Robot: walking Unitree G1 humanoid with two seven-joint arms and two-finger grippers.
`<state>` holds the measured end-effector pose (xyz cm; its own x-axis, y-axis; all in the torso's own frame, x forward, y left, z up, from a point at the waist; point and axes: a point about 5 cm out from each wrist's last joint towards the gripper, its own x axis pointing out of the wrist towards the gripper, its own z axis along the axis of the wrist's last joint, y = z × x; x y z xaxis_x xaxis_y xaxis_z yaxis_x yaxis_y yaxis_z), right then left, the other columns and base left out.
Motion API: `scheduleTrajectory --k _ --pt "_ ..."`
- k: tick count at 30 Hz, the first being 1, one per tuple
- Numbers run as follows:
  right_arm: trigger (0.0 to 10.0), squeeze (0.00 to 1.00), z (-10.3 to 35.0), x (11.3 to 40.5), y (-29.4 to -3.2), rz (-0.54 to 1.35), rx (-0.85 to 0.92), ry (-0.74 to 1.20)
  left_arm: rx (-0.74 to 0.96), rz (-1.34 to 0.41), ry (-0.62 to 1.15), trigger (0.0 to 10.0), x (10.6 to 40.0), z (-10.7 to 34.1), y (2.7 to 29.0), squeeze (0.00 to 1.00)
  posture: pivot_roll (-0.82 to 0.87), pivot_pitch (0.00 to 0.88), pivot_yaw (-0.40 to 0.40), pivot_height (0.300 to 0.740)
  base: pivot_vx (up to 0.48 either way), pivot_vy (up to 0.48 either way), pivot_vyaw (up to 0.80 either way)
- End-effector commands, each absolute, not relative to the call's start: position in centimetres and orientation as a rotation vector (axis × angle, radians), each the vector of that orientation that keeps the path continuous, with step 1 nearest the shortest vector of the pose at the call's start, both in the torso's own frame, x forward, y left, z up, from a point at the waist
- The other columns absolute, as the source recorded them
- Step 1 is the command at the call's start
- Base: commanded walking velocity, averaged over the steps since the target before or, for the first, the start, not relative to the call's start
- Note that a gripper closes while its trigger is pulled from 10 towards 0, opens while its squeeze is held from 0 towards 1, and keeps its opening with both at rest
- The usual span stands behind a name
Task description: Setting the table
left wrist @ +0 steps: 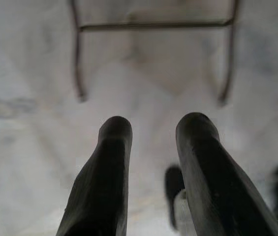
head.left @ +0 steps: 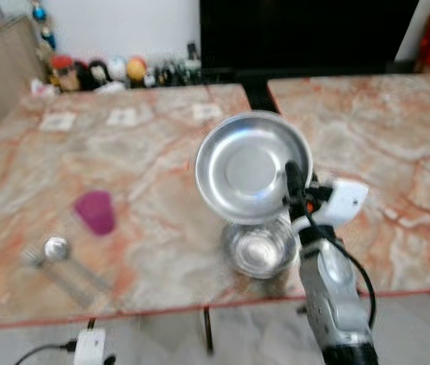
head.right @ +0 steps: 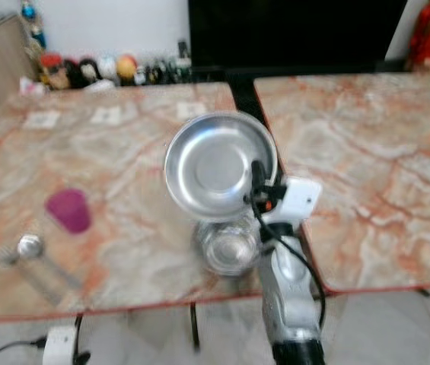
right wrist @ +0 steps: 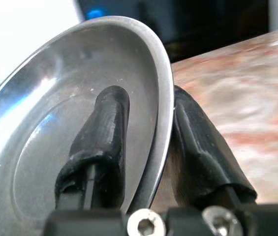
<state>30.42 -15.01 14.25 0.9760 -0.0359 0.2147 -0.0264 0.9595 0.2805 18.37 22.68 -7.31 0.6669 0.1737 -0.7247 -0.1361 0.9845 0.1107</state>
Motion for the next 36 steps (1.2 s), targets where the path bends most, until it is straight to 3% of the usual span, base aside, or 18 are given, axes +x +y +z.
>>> scheduleTrajectory --k 1,11,17,22,36 --pt "10.0 0.00 15.4 30.7 -13.7 0.031 0.313 -0.266 0.052 0.210 0.823 10.0 17.9 -7.2 23.8 0.00 -0.10 0.000 0.030 0.740 0.000 0.000 0.00" --pt "10.0 0.00 15.5 30.8 -14.3 0.004 0.316 -0.269 0.048 0.208 0.825 10.0 17.7 -7.4 23.5 0.00 -0.10 0.000 0.021 0.740 0.000 0.000 0.00" --pt "10.0 0.00 15.5 31.0 -14.6 -0.007 0.326 -0.259 0.041 0.216 0.828 10.0 17.5 -7.5 23.5 0.00 -0.10 0.000 0.013 0.740 0.000 -0.472 0.00" --pt "10.0 0.00 15.5 31.0 -14.7 -0.007 0.326 -0.258 0.037 0.221 0.828 10.0 17.5 -7.5 23.4 0.00 -0.10 0.000 0.010 0.740 0.000 -0.472 -0.65" --pt "10.0 0.00 15.5 31.0 -14.8 -0.020 0.310 -0.266 0.034 0.225 0.842 10.0 17.2 -7.7 23.4 0.00 -0.10 0.000 0.011 0.740 0.000 -0.467 0.00"
